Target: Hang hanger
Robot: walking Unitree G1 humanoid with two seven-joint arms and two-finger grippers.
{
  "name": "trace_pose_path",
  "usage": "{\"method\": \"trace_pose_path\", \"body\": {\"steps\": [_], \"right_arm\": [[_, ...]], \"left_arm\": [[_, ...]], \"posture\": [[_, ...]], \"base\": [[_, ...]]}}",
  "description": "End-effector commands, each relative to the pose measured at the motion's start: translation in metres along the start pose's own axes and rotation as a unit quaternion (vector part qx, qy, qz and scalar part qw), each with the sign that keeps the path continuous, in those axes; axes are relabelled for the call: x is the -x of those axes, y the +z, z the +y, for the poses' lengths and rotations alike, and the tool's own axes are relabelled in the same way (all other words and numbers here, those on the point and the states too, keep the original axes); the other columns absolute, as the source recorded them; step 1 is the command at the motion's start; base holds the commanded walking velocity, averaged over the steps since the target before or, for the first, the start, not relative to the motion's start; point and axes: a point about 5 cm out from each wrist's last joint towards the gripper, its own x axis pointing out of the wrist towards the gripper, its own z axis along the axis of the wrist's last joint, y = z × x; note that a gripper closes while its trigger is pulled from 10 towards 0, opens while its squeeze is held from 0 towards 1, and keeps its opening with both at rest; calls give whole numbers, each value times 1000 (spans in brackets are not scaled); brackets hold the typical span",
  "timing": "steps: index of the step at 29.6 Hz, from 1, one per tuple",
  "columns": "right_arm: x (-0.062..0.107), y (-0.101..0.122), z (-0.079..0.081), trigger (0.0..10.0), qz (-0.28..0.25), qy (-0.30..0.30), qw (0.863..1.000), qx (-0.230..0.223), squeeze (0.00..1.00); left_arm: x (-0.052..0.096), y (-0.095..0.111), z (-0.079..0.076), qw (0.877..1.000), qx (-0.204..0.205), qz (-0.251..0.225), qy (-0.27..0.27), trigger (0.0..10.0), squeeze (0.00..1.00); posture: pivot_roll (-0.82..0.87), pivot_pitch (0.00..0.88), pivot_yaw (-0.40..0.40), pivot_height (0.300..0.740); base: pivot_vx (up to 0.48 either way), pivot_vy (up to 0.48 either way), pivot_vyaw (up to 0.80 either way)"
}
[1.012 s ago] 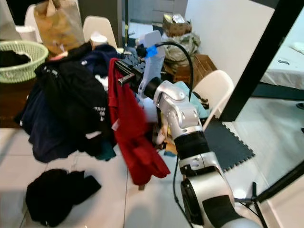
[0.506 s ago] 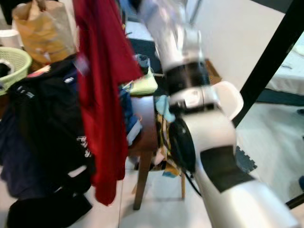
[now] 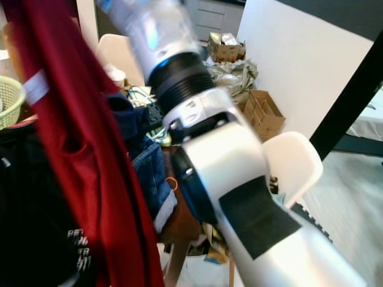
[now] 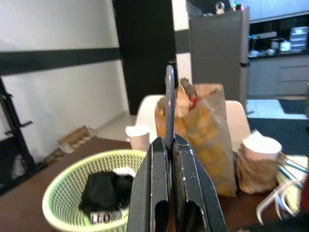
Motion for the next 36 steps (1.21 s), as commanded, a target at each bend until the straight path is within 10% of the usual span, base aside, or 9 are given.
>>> {"method": "trace_pose_path", "body": {"steps": [1,7,13,22,24,25,36], "right_arm": [[5,-32,8,10000,58,20,998,-3,0],[7,-52,21,10000,91,64,994,-9,0],[30,-109,54,10000,198,216,955,36,0],[53,-143,57,10000,266,221,938,27,0],[60,-150,54,10000,287,219,932,20,78],[76,-163,49,10000,329,235,914,13,1000],[109,-182,45,10000,384,279,880,6,1000]], "left_arm": [[2,4,-2,1000,4,-8,2,10000,0],[1,8,1,1000,11,-11,13,10000,0],[1,1,-8,999,39,9,6,10000,0],[-3,6,10,999,28,1,30,10000,0],[-5,8,12,999,38,-1,21,10000,0],[-5,10,-2,997,62,-1,-42,10000,0],[-2,19,-24,985,86,-13,-149,10000,0]], "posture": [[134,0,-147,740],[135,0,-152,740],[118,0,-142,740],[120,0,-138,740],[119,0,-137,740],[111,0,-140,740],[110,0,-147,740]], "base": [[480,0,0],[470,0,0],[0,0,0],[0,0,0],[0,0,0],[0,0,0],[0,0,0]]}}
